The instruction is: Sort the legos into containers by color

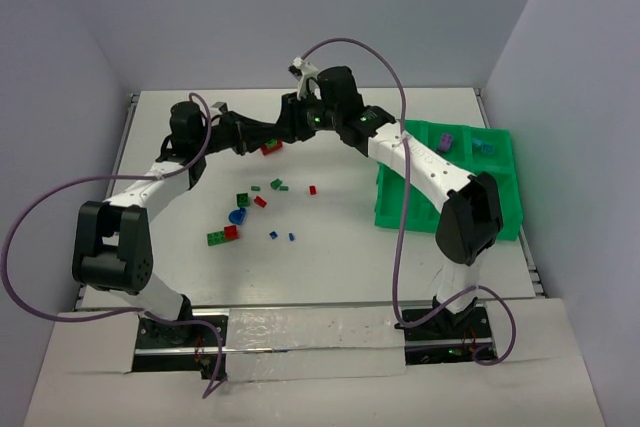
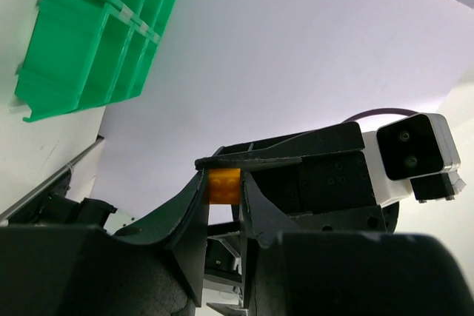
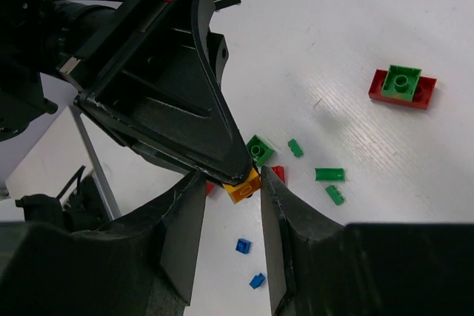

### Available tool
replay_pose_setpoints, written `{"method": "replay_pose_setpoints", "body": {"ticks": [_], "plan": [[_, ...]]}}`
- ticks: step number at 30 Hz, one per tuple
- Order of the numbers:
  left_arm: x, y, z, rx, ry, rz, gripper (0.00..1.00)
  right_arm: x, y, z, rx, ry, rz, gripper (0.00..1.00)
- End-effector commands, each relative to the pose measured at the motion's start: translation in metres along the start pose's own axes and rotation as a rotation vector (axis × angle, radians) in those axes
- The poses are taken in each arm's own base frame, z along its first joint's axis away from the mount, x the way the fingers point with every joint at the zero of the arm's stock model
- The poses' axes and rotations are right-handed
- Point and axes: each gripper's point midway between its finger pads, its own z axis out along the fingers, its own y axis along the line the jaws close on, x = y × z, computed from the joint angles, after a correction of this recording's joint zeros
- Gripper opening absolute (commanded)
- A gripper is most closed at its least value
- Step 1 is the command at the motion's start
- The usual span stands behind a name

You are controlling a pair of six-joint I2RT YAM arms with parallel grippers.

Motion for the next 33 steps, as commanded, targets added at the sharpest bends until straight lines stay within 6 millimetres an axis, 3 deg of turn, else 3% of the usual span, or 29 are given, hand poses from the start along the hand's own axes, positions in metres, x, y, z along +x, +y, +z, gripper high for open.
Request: {"method": "replay_pose_setpoints", "body": {"ticks": [1,8,13,15,16,18,23,26,27,31,33], "plan": [[0.033,-0.021,-0.005,0.067,0.108,0.079,0.00,-0.020,0.018,-0.007,-0.056,-0.075,-0.069,0.35],[0.032,-0.012,-0.005,0.069,0.101,0.085,0.05,-0.020,0.019,-0.009,-0.063,-0.077,-0.069,0.15],[0.022,-0.002,-0.004,0.028,0.064,0.129,0.39,-0.022,0.012,-0.016,-0.049,-0.085,-0.063,0.00],[0.014,0.004,-0.005,-0.006,0.037,0.161,0.75,-0.022,0.009,-0.020,-0.042,-0.087,-0.056,0.00],[0.009,0.003,-0.006,-0.012,0.018,0.176,0.87,-0.022,0.005,-0.024,-0.037,-0.089,-0.053,0.00],[-0.002,0.004,-0.008,-0.039,-0.025,0.206,0.99,-0.021,-0.001,-0.032,-0.024,-0.092,-0.047,0.00],[-0.025,0.009,-0.014,-0.103,-0.125,0.320,0.99,-0.017,-0.023,-0.052,0.024,-0.087,-0.043,0.00],[-0.039,0.004,-0.022,-0.192,-0.209,0.471,0.99,-0.007,-0.056,-0.078,0.137,-0.072,-0.048,0.00],[-0.044,0.000,-0.026,-0.216,-0.241,0.534,0.99,0.005,-0.061,-0.077,0.147,-0.040,-0.052,0.00],[-0.074,-0.015,-0.044,-0.389,-0.430,0.898,0.99,0.021,-0.136,-0.133,0.413,-0.014,-0.046,0.00],[-0.084,-0.017,-0.050,-0.467,-0.488,0.989,0.99,0.031,-0.168,-0.153,0.531,0.017,-0.024,0.00]]}}
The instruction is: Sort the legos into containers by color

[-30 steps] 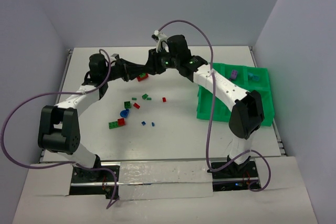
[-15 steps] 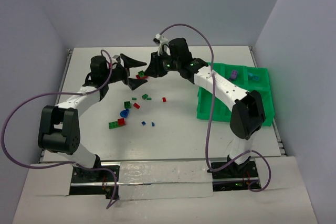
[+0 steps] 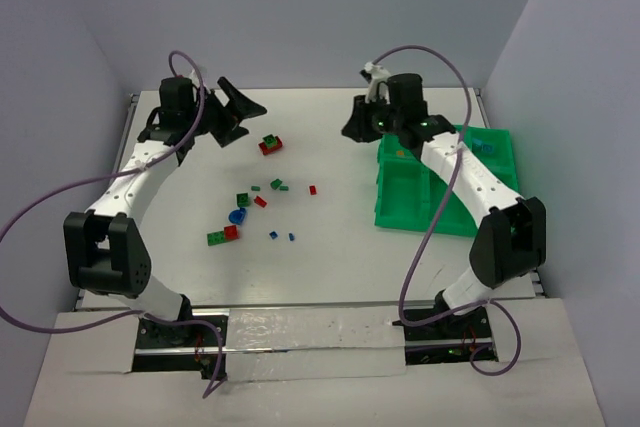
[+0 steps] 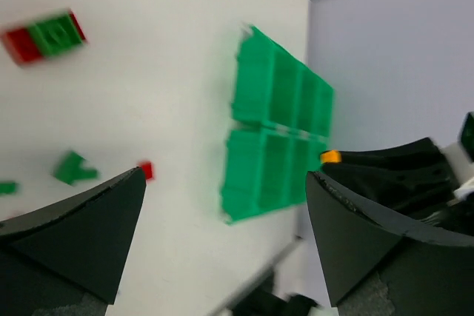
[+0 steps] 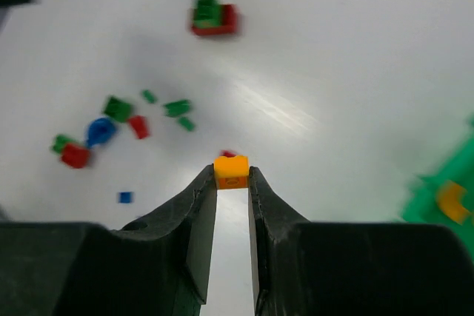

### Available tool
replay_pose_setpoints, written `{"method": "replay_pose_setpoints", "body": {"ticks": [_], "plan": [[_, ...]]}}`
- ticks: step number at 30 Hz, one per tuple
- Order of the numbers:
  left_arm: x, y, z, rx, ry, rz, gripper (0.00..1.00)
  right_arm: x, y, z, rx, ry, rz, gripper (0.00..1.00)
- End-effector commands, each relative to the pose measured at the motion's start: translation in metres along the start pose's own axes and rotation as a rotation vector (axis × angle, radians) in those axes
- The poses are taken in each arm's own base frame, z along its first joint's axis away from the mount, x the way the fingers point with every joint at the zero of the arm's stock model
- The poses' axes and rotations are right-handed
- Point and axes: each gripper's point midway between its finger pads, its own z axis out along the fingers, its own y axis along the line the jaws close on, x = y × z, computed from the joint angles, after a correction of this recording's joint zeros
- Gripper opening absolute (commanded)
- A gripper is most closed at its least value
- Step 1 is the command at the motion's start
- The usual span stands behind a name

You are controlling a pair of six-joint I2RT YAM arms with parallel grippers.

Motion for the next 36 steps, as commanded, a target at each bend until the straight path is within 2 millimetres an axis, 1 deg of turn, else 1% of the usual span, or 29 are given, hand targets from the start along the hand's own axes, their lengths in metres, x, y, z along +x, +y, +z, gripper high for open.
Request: {"method": "replay_pose_setpoints", "body": {"ticks": [1,4,6,7,8,9,11,14,16,19,21,24,27,29,31,33,34,36], "plan": [[-0.037,0.008,-0.024,-0.219,-0.186,0.408,0.99,0.011,-0.085,-0.039,0.305,0.039,-0.022,0.00],[-0.040,0.014,-0.022,-0.272,-0.193,0.509,0.99,0.022,-0.121,-0.046,0.404,0.092,-0.026,0.00],[-0.042,0.019,-0.017,-0.323,-0.199,0.583,0.99,0.032,-0.146,-0.044,0.465,0.130,-0.013,0.00],[-0.041,0.027,-0.017,-0.365,-0.177,0.625,0.99,0.035,-0.153,-0.042,0.480,0.143,-0.011,0.00],[-0.042,0.030,-0.012,-0.398,-0.173,0.644,0.99,0.040,-0.163,-0.038,0.503,0.164,-0.003,0.00],[-0.042,0.034,-0.011,-0.416,-0.154,0.661,0.99,0.038,-0.165,-0.038,0.509,0.162,-0.005,0.00],[-0.043,0.046,-0.011,-0.479,-0.131,0.694,0.99,0.050,-0.185,-0.028,0.545,0.207,0.009,0.00],[-0.045,0.053,-0.017,-0.507,-0.136,0.745,0.99,0.053,-0.201,-0.023,0.569,0.216,0.029,0.00],[-0.042,0.055,-0.022,-0.502,-0.146,0.771,0.99,0.052,-0.212,-0.019,0.586,0.213,0.046,0.00],[-0.035,0.055,-0.024,-0.473,-0.123,0.814,0.99,0.054,-0.224,-0.015,0.606,0.218,0.064,0.00],[-0.029,0.061,-0.024,-0.468,-0.097,0.830,0.99,0.055,-0.230,-0.011,0.613,0.222,0.068,0.00],[-0.027,0.068,-0.023,-0.478,-0.088,0.857,0.99,0.061,-0.237,-0.006,0.618,0.239,0.077,0.00],[-0.023,0.082,-0.020,-0.512,-0.045,0.865,0.99,0.066,-0.241,-0.002,0.622,0.252,0.089,0.01],[-0.021,0.090,-0.019,-0.531,-0.016,0.871,0.99,0.066,-0.242,0.001,0.617,0.258,0.094,0.07],[-0.013,0.101,-0.016,-0.539,0.032,0.881,0.99,0.067,-0.243,0.002,0.612,0.263,0.101,0.18],[-0.007,0.105,-0.016,-0.528,0.064,0.899,0.99,0.067,-0.242,0.003,0.605,0.264,0.105,0.31],[-0.002,0.107,-0.016,-0.509,0.089,0.917,0.99,0.067,-0.242,0.003,0.604,0.265,0.106,0.41],[0.009,0.114,-0.016,-0.485,0.140,0.953,0.99,0.067,-0.240,0.002,0.601,0.265,0.106,0.54]]}}
